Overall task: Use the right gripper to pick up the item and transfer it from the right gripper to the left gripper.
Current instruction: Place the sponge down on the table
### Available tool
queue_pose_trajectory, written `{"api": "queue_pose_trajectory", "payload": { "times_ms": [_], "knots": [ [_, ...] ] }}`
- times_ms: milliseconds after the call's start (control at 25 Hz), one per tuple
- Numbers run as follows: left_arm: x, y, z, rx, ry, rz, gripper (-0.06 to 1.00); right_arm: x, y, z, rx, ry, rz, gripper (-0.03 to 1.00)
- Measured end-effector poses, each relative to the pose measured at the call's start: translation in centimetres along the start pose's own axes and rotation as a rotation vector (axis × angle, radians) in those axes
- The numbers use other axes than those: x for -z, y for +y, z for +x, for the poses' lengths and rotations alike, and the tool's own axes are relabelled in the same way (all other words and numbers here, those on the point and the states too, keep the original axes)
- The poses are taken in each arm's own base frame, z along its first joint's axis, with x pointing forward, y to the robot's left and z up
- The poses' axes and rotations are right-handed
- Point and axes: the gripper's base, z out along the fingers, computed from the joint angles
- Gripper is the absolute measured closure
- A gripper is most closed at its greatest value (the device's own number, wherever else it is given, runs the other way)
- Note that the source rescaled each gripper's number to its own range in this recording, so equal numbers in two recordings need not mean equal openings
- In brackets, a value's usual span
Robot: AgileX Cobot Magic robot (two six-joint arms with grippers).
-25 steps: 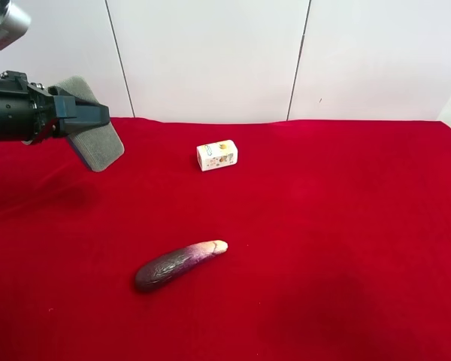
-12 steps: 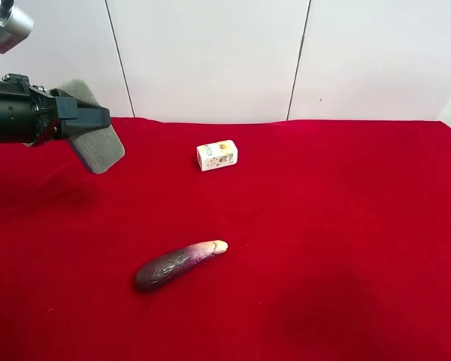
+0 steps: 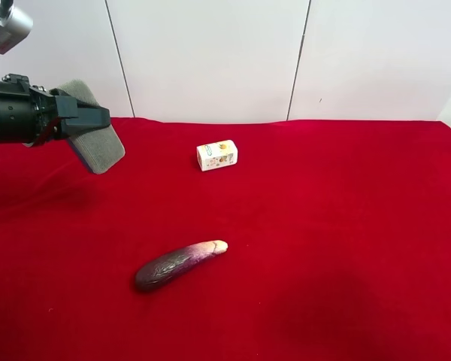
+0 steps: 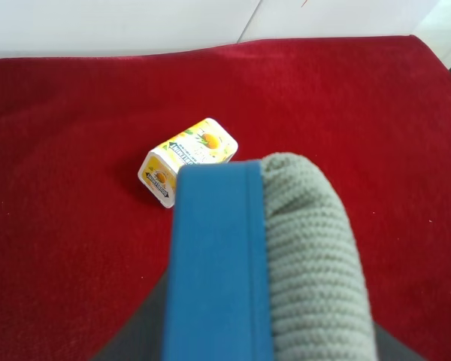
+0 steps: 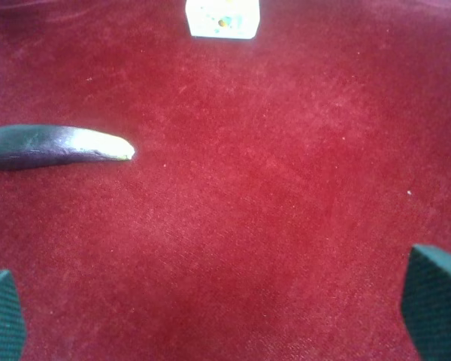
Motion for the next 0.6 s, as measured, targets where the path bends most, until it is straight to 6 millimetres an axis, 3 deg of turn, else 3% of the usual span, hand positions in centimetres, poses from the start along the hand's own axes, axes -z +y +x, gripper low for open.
{"api": "queue_pose_trajectory", "payload": {
  "times_ms": [320,600],
  "knots": [
    [0.0,0.0,0.04,-0.006,0.004,0.0,0.92,0.03,0.0,0.01,-0.005,-0.001,0.011,-0.03],
    [0.0,0.12,0.04,-0.007,0.005,-0.013,0.92,0.54,0.04,0.28,-0.108,-0.011,0.21,-0.03]
  ]
}}
